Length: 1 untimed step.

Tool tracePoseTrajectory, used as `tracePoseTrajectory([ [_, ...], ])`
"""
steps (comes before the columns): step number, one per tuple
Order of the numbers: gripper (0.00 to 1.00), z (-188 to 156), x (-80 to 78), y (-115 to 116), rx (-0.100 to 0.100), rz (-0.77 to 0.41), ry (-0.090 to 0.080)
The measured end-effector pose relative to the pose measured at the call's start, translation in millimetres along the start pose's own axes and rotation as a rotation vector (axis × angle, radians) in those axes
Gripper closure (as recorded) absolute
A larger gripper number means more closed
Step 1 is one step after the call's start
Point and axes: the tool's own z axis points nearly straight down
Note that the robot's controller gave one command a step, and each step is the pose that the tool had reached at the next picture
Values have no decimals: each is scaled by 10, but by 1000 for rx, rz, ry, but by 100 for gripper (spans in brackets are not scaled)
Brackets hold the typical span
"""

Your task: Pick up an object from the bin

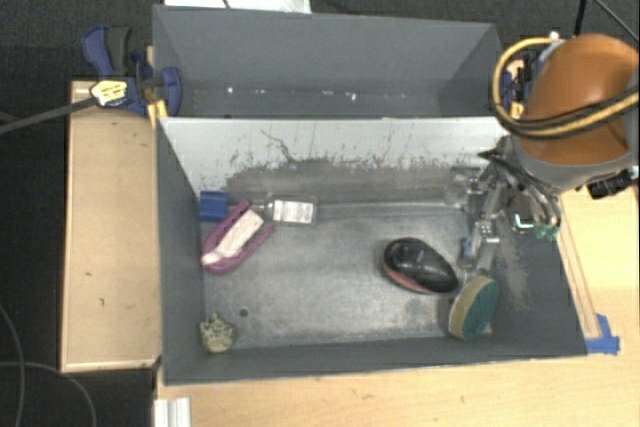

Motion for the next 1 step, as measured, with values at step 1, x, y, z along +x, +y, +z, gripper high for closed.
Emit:
tracePoseTrajectory([
  [1, 0, 1276, 172, 366, -2, 81, 1],
])
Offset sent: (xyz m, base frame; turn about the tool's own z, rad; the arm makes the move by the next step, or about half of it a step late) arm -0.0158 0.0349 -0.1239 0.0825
